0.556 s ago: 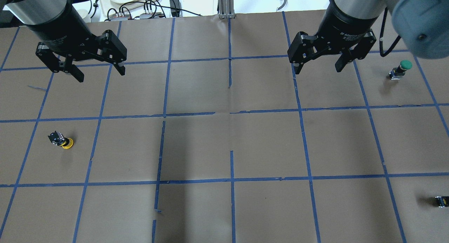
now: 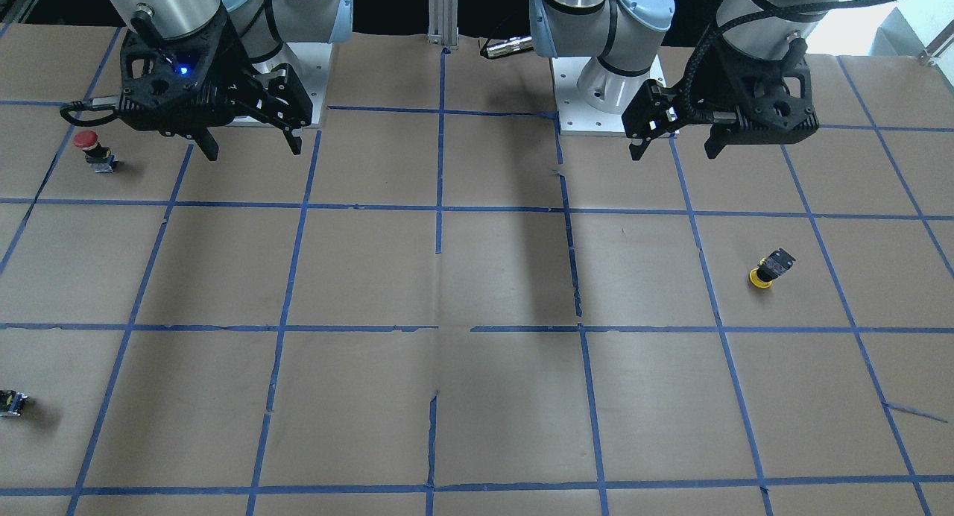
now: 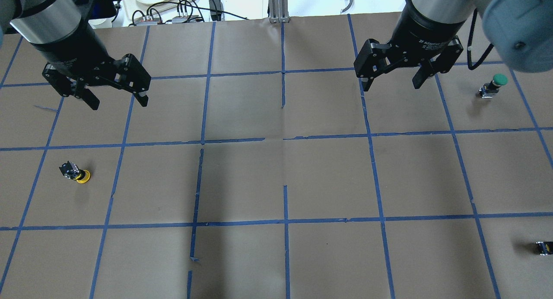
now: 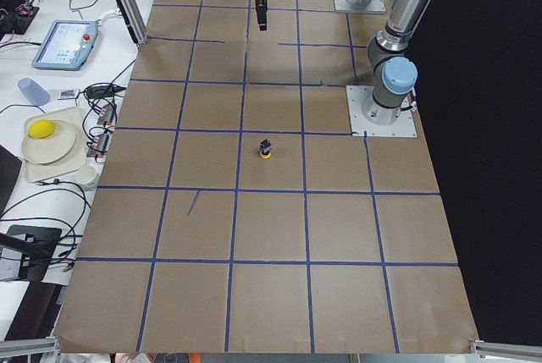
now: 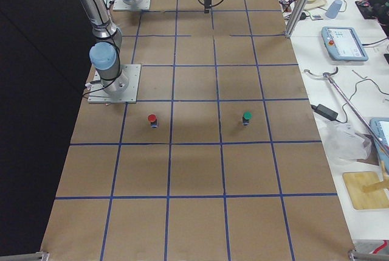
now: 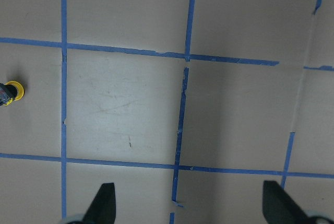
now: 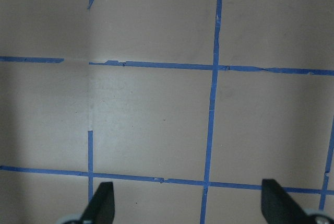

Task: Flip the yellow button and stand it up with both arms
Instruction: 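Move the left gripper down toward the yellow button lying on its side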

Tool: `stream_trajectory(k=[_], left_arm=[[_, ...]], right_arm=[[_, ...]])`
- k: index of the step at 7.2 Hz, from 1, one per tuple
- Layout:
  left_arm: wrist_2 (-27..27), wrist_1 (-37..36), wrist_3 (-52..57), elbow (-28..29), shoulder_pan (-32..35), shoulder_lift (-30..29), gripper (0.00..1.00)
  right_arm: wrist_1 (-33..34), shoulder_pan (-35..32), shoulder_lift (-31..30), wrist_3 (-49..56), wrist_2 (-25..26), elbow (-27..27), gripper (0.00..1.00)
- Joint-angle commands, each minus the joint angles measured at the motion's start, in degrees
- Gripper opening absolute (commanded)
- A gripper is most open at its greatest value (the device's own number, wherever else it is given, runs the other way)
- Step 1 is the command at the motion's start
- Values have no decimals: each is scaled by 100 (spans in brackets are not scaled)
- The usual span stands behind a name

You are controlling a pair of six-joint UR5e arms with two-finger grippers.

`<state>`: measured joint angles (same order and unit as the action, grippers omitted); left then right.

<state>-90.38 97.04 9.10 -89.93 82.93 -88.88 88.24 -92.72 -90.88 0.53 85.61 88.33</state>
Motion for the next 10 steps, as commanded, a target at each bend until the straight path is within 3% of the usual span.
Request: stream_trajectory(k=[1,3,7,8,10], left_arm=[[-199,-751,1649,-715,-661,20,99],[-225,-1308,3089,-1200,-1346,-67,99],[-182,-3984,6404,-2762,-2797,-454,99],[-164,-4487,6811,-2862,-2878,-568,99],[-51,-4554,6885,-2810,-3132,-1024,99]], right_arm=[[0,0,0,0,0,0,100],[0,0,0,0,0,0,100],[0,0,0,0,0,0,100],[0,0,0,0,0,0,100],[0,0,0,0,0,0,100]])
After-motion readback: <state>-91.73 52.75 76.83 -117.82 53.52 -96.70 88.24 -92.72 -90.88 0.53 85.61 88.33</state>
